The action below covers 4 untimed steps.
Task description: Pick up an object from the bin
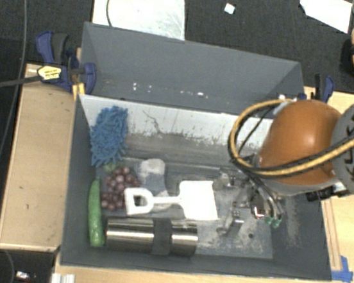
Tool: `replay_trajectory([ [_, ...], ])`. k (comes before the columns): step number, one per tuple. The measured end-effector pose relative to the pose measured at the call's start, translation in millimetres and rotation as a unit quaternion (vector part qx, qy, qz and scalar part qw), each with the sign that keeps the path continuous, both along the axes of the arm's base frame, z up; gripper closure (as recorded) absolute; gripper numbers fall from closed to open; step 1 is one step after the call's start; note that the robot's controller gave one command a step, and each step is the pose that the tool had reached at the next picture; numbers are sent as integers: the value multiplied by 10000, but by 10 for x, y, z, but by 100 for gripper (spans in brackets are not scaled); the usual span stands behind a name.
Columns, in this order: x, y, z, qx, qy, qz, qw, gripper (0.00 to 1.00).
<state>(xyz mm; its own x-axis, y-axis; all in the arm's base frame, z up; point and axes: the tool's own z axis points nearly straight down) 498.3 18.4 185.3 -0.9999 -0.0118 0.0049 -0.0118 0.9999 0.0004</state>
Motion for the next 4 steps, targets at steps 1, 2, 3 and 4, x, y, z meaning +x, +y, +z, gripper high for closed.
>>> replay_trajectory([
  [1, 17, -1, 30, 2, -35, -8, 10000, 0],
  [2, 416, 1014, -1013, 58, -240, 529, 9983, 0],
  [3, 459, 1225, -454, 7, -96, 361, 9993, 0],
  [4, 302, 847, -799, 38, -242, 1746, 9843, 0],
])
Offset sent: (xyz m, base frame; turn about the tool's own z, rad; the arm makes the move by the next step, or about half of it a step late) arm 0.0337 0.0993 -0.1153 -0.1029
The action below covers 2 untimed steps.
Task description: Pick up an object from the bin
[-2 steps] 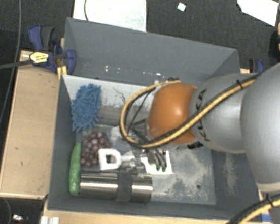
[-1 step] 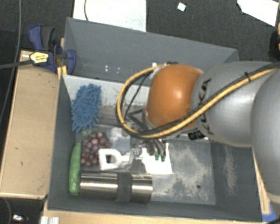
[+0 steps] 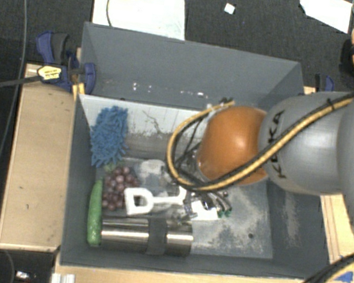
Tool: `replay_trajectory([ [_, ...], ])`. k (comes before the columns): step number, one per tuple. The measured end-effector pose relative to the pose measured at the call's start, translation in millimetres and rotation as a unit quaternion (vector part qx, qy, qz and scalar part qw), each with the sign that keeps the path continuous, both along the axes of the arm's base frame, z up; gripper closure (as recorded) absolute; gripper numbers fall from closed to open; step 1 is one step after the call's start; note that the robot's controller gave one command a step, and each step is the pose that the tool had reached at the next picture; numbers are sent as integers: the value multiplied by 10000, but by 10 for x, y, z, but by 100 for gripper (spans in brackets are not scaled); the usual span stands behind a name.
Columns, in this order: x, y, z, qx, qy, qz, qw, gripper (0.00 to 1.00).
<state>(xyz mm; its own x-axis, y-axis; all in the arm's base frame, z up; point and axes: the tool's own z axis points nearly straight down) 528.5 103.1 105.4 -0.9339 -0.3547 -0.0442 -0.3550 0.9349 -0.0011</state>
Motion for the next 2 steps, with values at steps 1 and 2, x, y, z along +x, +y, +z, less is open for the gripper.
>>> replay_trajectory([
  [1, 186, 97, -277, -36, 65, -421, 9991, 0],
  [2, 76, 23, -287, -1, -157, 546, 9984, 100],
])
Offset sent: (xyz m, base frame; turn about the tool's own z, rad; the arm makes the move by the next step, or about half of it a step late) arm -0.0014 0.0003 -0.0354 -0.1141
